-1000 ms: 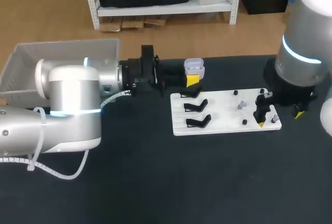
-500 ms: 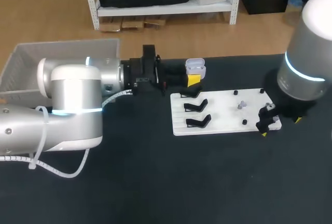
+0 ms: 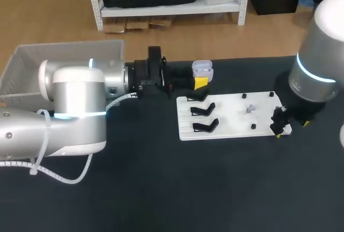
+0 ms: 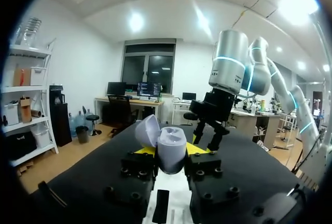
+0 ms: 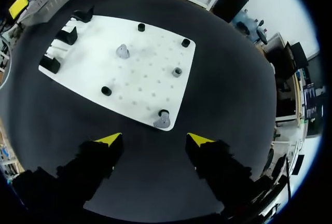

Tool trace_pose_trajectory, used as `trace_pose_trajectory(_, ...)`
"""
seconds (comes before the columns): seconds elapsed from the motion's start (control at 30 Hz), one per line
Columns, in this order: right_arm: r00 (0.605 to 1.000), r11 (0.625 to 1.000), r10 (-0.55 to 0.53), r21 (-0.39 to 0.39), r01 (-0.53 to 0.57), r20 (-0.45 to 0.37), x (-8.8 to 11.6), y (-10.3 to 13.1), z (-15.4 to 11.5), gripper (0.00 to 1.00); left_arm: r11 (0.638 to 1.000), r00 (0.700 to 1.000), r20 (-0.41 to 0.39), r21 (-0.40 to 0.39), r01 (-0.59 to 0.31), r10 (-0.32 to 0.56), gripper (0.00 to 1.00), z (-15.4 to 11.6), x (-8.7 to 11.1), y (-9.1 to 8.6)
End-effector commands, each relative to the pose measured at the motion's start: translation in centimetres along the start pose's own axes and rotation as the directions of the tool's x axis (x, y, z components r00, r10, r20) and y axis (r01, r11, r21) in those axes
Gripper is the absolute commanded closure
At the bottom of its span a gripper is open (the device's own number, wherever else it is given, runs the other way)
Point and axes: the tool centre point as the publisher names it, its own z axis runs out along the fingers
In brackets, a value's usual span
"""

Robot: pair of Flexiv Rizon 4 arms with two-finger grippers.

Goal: Pick up each earbud case from the left stands, insert the matching earbuds, close the lid, and place the case in the box.

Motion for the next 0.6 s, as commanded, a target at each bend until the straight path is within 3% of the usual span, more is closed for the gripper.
trace_pose_trajectory(0.03,1.000,1.000,-0.003,-0.001,0.003,-0.011,-0.90,0.12,0.57,0.37,1.000,1.000,0.002,0.000,0.000,0.000,1.00,0.02,0.04,0.07)
trace_pose_trajectory(0.17,1.000,1.000,-0.007,0.004,0.007,-0.015,-1.14,-0.07,0.69,0.50,1.000,1.000,0.002,0.000,0.000,0.000,1.00,0.02,0.04,0.07)
trace_pose_trajectory(0.6,0.999,1.000,0.024,0.019,-0.024,-0.023,-1.45,-0.74,1.19,0.58,1.000,1.000,0.002,0.000,0.000,0.000,1.00,0.02,0.04,0.07)
